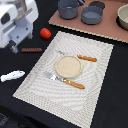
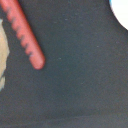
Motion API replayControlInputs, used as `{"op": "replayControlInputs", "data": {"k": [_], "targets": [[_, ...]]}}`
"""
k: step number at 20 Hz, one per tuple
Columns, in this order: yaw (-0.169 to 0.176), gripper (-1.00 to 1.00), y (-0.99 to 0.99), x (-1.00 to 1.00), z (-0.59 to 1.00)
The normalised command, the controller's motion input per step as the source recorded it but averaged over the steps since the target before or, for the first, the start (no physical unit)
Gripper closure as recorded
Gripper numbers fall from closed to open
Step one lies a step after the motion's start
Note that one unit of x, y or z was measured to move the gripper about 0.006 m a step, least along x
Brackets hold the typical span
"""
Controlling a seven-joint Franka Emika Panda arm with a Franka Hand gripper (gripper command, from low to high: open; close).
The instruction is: Place the fish, sausage, and tomato into the frying pan.
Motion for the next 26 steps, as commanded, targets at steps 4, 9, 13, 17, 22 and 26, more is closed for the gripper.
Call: {"op": "replayControlInputs", "data": {"k": [4, 9, 13, 17, 22, 26], "targets": [[0.173, -1.00, -0.60, -0.09, -0.18], [0.150, -1.00, -0.58, 0.06, -0.10], [0.076, -1.00, -0.39, 0.23, -0.20], [0.042, -1.00, -0.34, 0.20, -0.29], [0.035, -1.00, -0.32, 0.20, -0.28], [0.021, -1.00, -0.28, 0.15, -0.30]]}}
